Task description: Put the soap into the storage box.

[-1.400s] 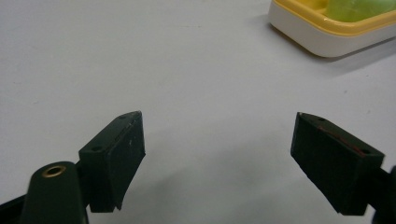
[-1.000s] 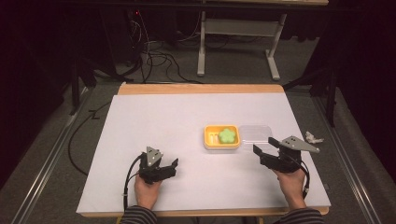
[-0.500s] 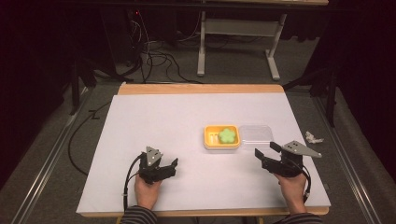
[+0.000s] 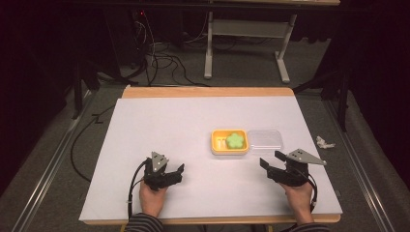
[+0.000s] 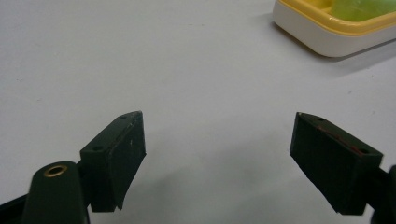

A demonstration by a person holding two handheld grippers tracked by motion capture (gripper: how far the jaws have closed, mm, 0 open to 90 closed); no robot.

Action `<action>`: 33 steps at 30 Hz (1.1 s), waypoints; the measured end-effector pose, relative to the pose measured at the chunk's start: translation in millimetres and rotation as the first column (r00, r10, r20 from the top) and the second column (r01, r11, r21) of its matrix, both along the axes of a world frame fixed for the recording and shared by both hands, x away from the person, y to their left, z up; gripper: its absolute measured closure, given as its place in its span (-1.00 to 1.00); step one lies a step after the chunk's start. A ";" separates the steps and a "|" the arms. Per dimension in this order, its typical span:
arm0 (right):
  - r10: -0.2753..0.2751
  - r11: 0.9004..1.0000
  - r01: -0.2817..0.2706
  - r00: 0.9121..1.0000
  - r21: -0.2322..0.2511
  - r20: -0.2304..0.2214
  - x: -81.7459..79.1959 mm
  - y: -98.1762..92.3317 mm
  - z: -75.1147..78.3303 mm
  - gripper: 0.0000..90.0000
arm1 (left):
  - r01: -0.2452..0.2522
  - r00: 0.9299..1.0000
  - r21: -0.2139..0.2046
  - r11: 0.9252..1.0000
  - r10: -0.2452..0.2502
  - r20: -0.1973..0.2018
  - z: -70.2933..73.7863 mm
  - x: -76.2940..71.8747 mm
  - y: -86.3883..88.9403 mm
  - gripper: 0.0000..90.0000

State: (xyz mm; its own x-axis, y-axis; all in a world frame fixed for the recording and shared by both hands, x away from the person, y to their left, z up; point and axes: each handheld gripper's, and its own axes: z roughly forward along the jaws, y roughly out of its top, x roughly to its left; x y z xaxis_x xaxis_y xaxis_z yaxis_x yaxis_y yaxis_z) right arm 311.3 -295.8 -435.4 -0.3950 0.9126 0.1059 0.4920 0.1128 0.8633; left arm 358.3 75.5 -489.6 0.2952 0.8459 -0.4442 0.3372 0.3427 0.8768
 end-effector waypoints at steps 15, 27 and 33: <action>0.025 1.000 -0.025 1.000 -0.008 -0.012 3.3 12.4 -8.3 -0.33 | 0.002 1.000 -0.002 1.000 -0.002 0.002 0.1 -0.3 -0.3 -0.58; 0.039 0.999 -0.040 0.998 -0.028 -0.042 7.3 21.2 -15.1 -0.32 | 0.000 1.000 0.002 1.000 0.000 0.003 -0.1 -0.2 -0.2 -0.58; 0.043 0.998 -0.046 0.997 -0.050 -0.063 8.8 22.1 -19.3 -0.32 | -0.004 1.000 0.000 1.000 0.004 0.005 -0.1 -0.3 -0.4 -0.59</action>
